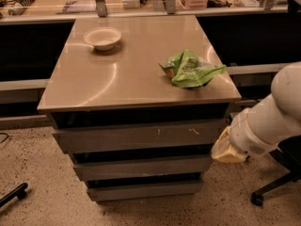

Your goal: Open middle drawer

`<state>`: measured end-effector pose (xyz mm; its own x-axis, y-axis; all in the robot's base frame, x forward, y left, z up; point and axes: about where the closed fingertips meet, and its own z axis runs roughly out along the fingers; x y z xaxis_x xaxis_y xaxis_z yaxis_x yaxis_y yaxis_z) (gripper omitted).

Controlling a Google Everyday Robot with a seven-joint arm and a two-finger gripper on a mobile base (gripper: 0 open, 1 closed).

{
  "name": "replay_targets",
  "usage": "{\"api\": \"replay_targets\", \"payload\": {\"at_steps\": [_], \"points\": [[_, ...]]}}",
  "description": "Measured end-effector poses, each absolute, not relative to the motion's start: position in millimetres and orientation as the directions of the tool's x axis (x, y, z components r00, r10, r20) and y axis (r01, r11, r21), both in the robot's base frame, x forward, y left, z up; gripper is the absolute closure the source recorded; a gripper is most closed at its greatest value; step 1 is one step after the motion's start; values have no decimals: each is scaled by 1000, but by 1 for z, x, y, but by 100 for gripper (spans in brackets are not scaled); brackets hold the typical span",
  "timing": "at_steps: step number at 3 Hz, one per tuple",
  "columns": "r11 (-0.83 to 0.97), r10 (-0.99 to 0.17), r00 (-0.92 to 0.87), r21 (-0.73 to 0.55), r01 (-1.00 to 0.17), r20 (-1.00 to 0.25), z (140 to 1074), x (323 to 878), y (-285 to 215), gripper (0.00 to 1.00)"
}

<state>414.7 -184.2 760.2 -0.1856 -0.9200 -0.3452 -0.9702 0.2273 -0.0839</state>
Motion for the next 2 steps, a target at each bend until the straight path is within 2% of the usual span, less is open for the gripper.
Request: {"api": "replay_targets", "payload": {"at_steps": [2], "points": [[166, -874, -145, -6, -986, -464, 594, 400, -165, 100]]}}
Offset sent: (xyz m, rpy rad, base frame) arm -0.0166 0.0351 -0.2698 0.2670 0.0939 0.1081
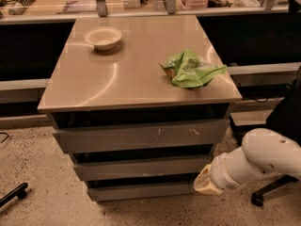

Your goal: Open middle drawer

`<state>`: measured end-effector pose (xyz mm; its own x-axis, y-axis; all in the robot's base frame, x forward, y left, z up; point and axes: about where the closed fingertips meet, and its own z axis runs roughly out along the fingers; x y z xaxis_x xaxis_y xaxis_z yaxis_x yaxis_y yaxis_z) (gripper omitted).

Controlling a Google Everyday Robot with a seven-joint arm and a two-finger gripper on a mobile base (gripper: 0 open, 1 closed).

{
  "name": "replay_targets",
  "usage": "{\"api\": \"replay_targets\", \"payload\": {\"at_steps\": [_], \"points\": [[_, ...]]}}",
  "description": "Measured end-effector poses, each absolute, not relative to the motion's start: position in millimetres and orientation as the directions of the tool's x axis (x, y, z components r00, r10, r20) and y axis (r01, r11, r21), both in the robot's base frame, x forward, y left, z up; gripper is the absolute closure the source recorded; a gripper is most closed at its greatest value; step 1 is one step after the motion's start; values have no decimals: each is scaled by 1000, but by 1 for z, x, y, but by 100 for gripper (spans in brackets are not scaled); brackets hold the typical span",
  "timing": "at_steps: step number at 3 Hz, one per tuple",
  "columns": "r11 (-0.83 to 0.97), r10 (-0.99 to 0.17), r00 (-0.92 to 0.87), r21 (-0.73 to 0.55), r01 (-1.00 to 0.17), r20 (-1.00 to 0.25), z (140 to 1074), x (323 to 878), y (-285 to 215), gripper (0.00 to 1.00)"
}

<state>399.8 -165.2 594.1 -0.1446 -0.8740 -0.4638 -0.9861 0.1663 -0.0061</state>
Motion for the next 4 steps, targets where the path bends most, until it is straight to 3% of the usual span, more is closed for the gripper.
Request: {"api": "replay_targets", "payload": {"at_steps": [2, 4], "points": [[165, -864, -157, 26, -986, -479, 574, 397, -162, 100], [108, -861, -94, 1, -994, -500, 534, 403, -154, 58]]}}
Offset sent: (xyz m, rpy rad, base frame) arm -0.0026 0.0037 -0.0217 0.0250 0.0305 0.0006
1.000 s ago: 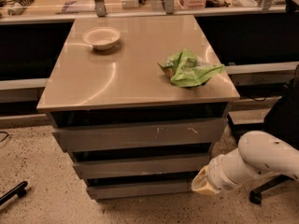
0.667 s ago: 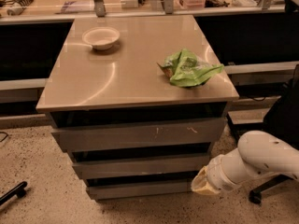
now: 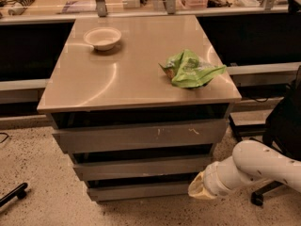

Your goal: Open middle drawer

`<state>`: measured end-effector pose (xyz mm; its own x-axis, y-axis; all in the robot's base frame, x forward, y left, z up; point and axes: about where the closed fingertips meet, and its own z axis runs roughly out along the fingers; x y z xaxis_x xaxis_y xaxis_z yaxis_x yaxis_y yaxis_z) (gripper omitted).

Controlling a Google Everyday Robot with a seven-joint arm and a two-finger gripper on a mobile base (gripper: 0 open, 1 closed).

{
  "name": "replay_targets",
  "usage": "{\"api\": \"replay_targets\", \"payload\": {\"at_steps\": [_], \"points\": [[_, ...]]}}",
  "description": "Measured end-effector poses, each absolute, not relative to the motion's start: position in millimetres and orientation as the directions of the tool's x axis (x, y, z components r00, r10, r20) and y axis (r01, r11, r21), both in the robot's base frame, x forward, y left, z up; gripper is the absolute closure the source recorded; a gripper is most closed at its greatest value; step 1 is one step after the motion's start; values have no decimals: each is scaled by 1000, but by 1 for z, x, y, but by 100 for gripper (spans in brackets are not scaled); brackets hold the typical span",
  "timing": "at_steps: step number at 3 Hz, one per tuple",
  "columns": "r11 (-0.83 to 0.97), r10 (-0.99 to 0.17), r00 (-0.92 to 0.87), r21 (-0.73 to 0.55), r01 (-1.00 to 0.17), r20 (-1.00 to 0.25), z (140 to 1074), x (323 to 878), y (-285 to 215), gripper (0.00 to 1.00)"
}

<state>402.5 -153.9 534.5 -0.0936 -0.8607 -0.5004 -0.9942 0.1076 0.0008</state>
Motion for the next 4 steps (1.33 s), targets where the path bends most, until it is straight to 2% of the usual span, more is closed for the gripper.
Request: {"api": "replay_targets", "payload": {"at_steps": [2, 3, 4], "points": [[50, -822, -7, -59, -997, -569, 496, 427, -132, 11], [30, -811, 32, -95, -995, -585, 483, 446, -121, 0], [15, -803, 54, -110, -994, -593, 469, 465, -111, 0]]}}
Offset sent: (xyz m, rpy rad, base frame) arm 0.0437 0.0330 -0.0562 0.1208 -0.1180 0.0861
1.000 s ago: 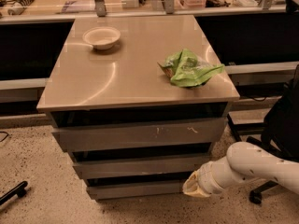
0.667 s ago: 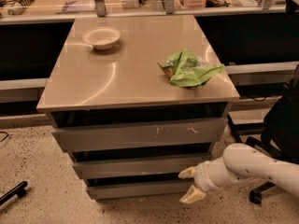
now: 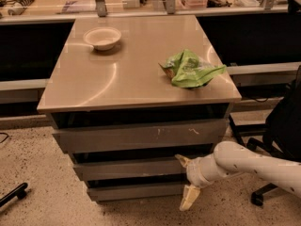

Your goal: Open middle drawer

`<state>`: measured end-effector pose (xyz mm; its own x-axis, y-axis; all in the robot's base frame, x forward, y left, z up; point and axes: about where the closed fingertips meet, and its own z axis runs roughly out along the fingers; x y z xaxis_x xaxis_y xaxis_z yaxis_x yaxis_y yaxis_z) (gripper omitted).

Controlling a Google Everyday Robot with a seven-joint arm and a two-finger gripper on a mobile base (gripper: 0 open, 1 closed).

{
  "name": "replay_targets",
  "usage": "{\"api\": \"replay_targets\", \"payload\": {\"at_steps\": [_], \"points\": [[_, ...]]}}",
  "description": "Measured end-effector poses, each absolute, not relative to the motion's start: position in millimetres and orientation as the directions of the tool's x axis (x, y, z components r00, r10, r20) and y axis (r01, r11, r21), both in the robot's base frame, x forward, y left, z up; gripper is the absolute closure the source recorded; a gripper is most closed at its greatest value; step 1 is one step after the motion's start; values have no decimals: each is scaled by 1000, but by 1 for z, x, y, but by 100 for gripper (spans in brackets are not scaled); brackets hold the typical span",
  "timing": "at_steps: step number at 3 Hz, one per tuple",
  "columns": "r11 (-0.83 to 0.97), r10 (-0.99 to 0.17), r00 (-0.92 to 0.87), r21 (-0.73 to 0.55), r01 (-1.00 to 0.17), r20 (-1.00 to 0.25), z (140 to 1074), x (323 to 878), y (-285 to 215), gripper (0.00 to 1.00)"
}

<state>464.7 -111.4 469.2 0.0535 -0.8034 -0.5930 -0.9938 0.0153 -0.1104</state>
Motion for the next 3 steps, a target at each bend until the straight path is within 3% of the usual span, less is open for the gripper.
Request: {"api": "replay_targets", "payload": {"at_steps": [3], "points": [[-41, -811, 100, -114, -993, -576, 440, 497, -80, 0]]}}
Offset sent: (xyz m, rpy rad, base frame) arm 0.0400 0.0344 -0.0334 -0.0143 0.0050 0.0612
